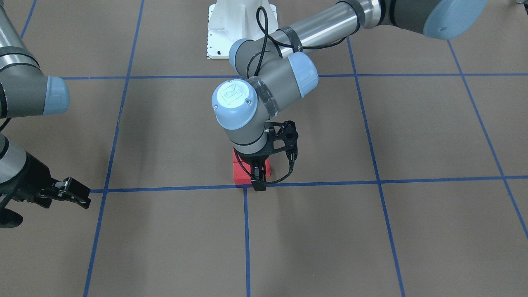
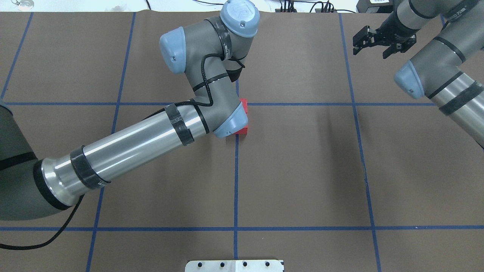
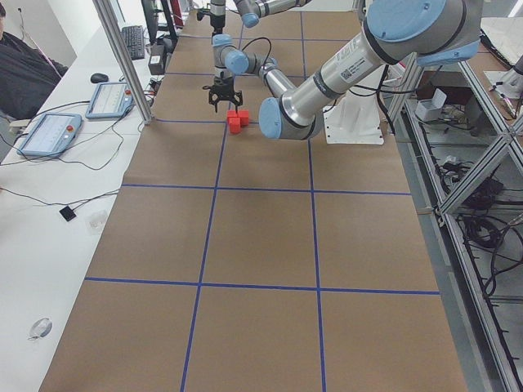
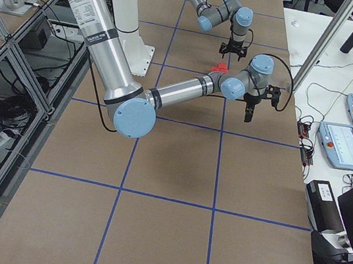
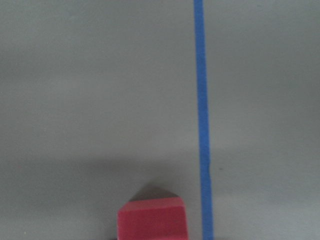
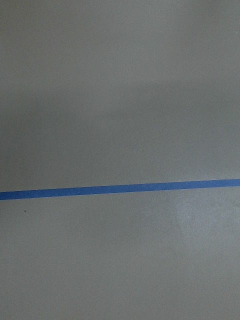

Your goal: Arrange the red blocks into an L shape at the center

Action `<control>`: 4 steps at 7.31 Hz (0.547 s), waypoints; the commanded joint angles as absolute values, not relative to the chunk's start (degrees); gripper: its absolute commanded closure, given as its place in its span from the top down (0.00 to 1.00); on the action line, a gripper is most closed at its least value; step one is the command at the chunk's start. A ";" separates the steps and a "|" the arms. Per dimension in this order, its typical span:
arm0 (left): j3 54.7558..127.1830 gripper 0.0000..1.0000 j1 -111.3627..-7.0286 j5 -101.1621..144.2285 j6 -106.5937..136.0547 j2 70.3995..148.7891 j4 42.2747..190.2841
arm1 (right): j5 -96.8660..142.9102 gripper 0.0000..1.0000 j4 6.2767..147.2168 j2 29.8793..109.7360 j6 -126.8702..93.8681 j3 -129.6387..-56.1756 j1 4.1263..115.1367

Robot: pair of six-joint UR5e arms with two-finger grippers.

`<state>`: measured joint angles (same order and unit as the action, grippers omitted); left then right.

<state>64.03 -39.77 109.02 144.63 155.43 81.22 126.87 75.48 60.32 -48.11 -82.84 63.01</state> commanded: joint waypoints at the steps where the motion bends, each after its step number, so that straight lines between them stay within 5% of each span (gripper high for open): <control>1: 68.19 0.99 -44.28 108.98 131.12 153.65 77.88 | 127.18 0.99 75.59 60.38 -47.82 -82.79 63.72; 4: 83.60 0.99 -51.30 109.07 101.00 139.19 78.05 | 127.79 0.99 76.02 60.56 -44.05 -82.01 65.64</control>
<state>75.83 -47.85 108.91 113.64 146.17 78.03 127.34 75.87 60.46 -46.03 -82.51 64.47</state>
